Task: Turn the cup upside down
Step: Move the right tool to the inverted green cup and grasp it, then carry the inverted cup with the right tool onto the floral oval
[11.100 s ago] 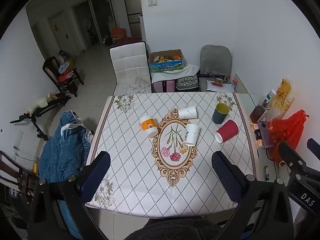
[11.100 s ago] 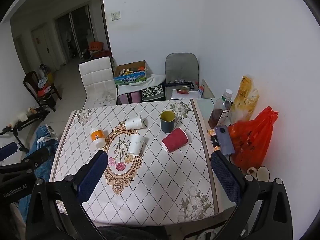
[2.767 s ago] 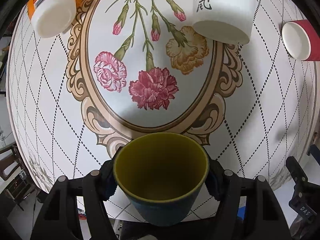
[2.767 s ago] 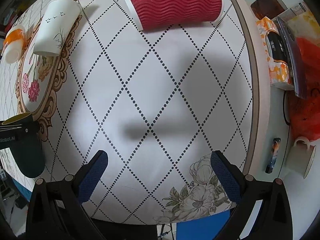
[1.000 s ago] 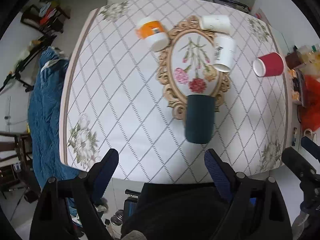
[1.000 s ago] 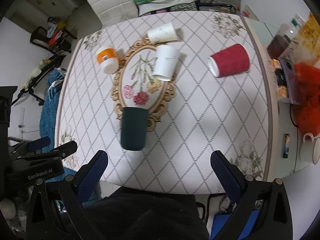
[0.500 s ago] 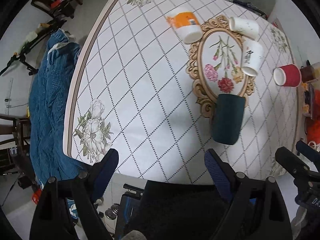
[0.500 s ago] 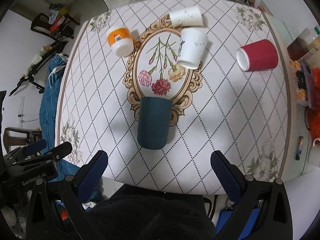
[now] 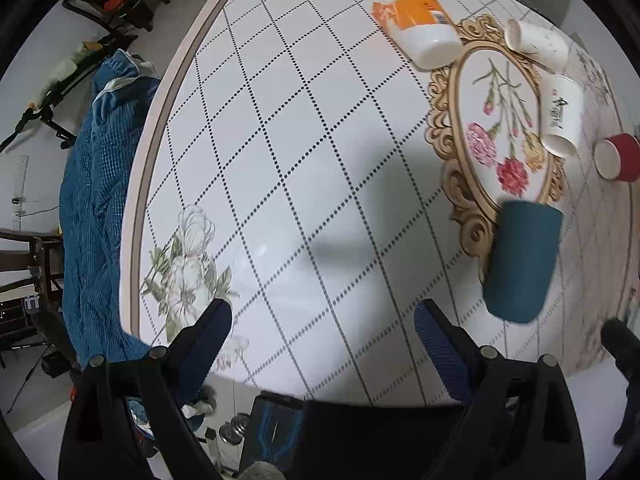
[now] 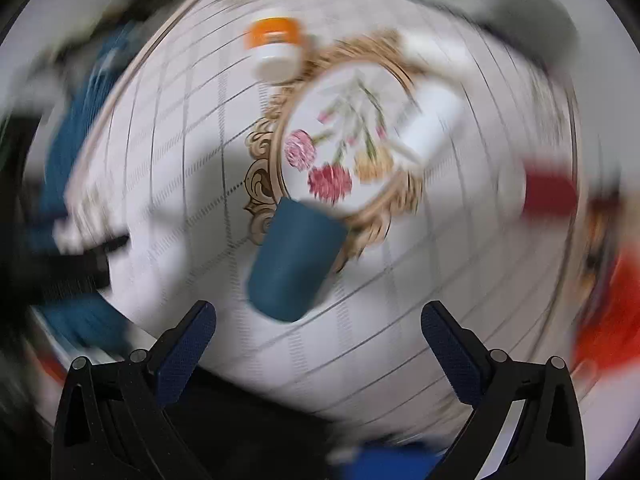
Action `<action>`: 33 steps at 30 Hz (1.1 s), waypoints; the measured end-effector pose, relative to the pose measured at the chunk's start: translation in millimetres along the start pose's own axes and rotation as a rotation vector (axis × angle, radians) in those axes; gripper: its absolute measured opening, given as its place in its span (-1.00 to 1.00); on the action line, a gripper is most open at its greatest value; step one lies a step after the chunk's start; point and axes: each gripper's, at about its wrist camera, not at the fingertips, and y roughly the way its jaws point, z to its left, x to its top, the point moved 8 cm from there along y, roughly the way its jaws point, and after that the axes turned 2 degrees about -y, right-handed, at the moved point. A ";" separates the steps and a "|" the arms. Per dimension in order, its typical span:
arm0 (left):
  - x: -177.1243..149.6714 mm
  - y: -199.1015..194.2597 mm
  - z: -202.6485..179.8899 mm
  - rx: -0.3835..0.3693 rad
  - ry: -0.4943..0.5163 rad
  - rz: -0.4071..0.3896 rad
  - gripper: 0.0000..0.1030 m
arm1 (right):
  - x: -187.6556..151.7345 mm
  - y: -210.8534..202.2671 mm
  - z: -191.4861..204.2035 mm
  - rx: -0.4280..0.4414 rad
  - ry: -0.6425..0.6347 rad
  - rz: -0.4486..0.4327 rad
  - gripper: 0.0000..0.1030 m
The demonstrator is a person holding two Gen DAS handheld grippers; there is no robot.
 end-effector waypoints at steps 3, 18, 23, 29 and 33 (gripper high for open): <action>4.0 17.7 2.7 0.008 -0.014 0.002 0.81 | 14.4 8.6 19.0 -0.206 -0.419 -0.018 1.00; -7.6 79.8 2.9 -0.012 -0.055 0.076 0.82 | -41.2 95.9 80.8 -0.671 -2.065 0.006 1.00; -9.0 92.1 9.7 -0.014 -0.071 0.095 0.82 | -51.4 116.0 75.3 -0.675 -2.310 0.019 1.00; -12.6 101.8 22.8 -0.013 -0.077 0.112 0.83 | -56.0 133.6 66.6 -0.645 -2.429 0.041 0.96; -15.8 108.0 19.1 -0.018 -0.070 0.111 0.82 | -58.8 141.7 62.6 -0.627 -2.444 0.053 0.90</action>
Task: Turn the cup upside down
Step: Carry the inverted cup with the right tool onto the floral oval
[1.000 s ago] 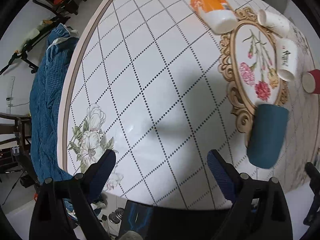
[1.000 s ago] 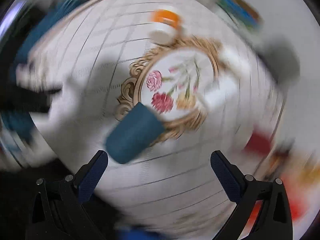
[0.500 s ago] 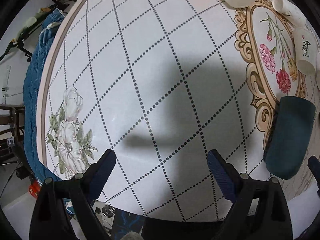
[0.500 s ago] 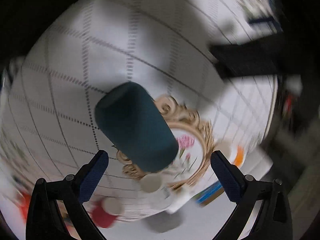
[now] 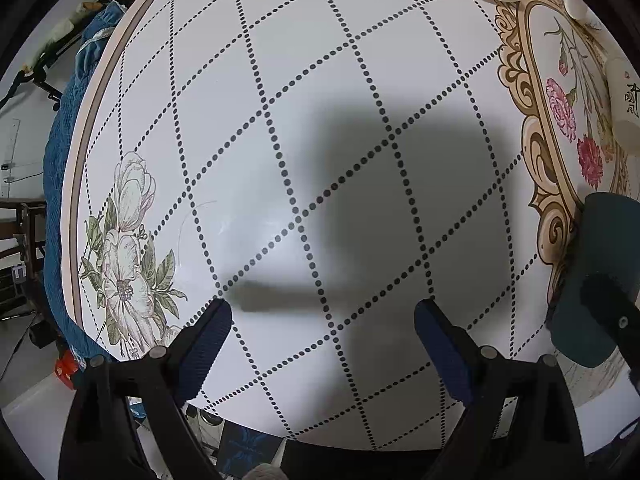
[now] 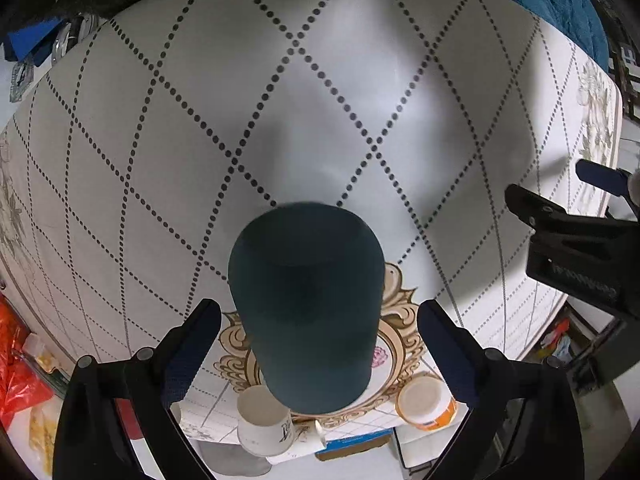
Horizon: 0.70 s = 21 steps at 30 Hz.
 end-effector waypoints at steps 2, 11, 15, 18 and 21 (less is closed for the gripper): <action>2.6 3.4 0.3 0.000 0.002 0.003 0.82 | -1.4 7.0 -0.3 0.010 -0.002 0.001 0.84; 17.6 7.3 3.6 0.006 0.012 0.003 0.82 | -2.6 25.8 -2.5 0.021 0.000 0.000 0.38; 20.7 7.2 6.3 0.005 0.009 0.003 0.82 | -7.8 33.6 -9.3 0.035 0.040 -0.011 0.38; 22.6 8.2 10.0 0.001 0.005 0.004 0.82 | -5.8 31.6 -13.6 0.036 0.058 -0.014 0.38; 24.4 7.6 15.7 0.000 -0.001 0.000 0.82 | 6.5 24.0 -16.7 0.045 0.099 -0.013 0.38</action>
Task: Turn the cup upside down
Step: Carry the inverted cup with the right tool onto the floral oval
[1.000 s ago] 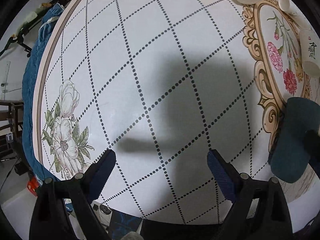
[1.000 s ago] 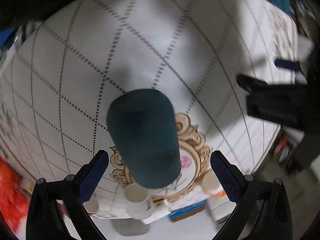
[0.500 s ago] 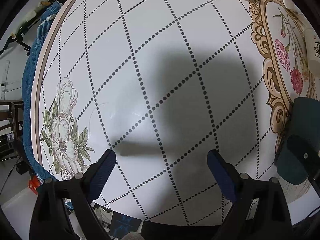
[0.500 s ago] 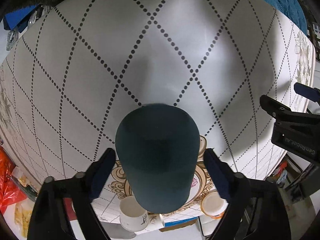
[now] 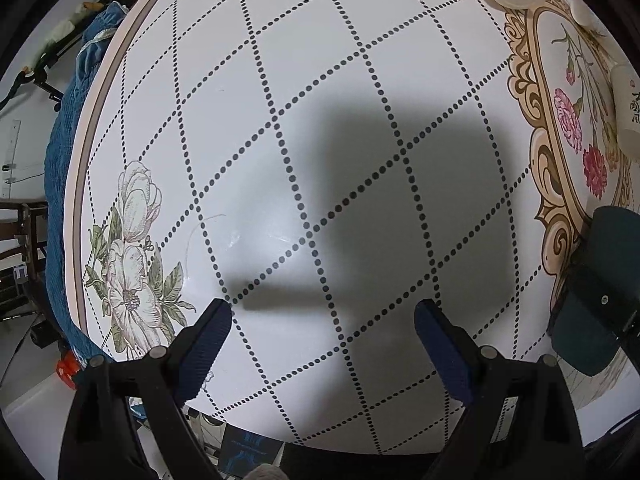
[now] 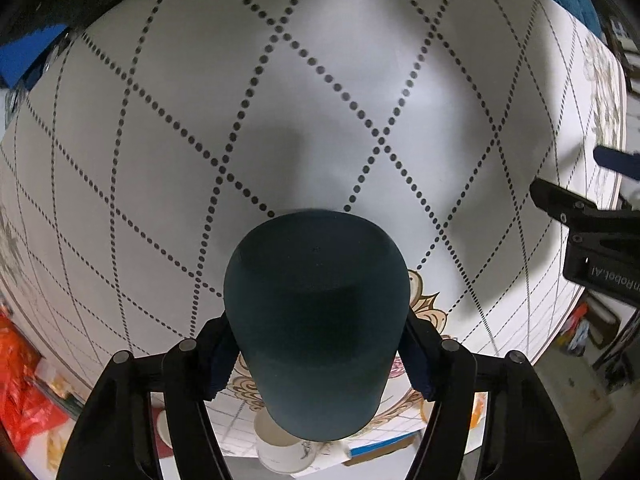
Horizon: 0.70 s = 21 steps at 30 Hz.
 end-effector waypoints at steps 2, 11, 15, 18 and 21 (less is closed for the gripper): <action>0.0 -1.8 3.5 -0.002 -0.002 -0.002 0.82 | 2.5 0.8 -8.3 0.018 0.059 -0.004 0.38; 3.3 -5.3 24.4 0.003 -0.013 -0.009 0.81 | -2.6 2.8 -53.6 0.197 0.478 -0.014 0.38; 6.8 -8.3 30.1 0.005 -0.013 -0.019 0.81 | -20.5 8.3 -65.1 0.289 0.697 -0.013 0.38; 10.3 -11.8 31.4 0.008 -0.006 -0.026 0.81 | -35.8 13.1 -69.9 0.369 0.884 -0.015 0.38; 13.4 -15.0 29.4 0.013 0.007 -0.035 0.81 | -48.3 15.3 -71.9 0.440 1.033 -0.019 0.38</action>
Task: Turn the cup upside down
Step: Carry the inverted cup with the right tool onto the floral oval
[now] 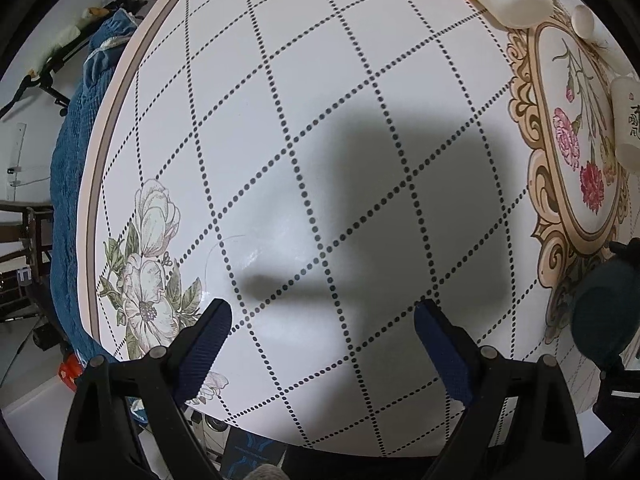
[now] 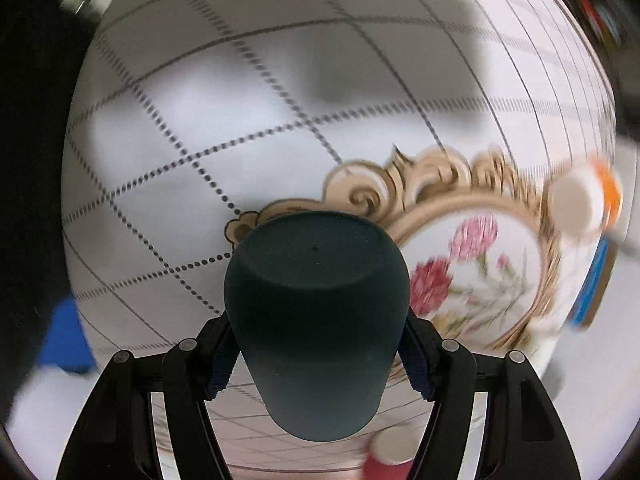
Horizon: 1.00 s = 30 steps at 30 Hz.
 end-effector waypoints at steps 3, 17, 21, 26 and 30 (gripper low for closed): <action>1.7 -3.0 -4.5 0.003 0.015 -0.008 0.81 | -8.5 0.2 -10.5 0.063 0.123 0.001 0.38; -2.7 -18.9 -43.9 0.018 0.088 -0.036 0.81 | -78.3 37.6 -43.7 0.502 0.853 0.119 0.38; -4.5 -21.6 -55.7 0.023 0.097 -0.039 0.81 | -95.6 52.2 -53.8 0.534 0.940 0.118 0.38; -4.9 -21.6 -59.7 0.028 0.103 -0.036 0.81 | -105.7 63.8 -65.4 0.542 0.995 0.105 0.38; -1.1 -20.8 -63.7 0.026 0.106 -0.032 0.81 | -113.2 68.1 -73.7 0.546 1.016 0.093 0.38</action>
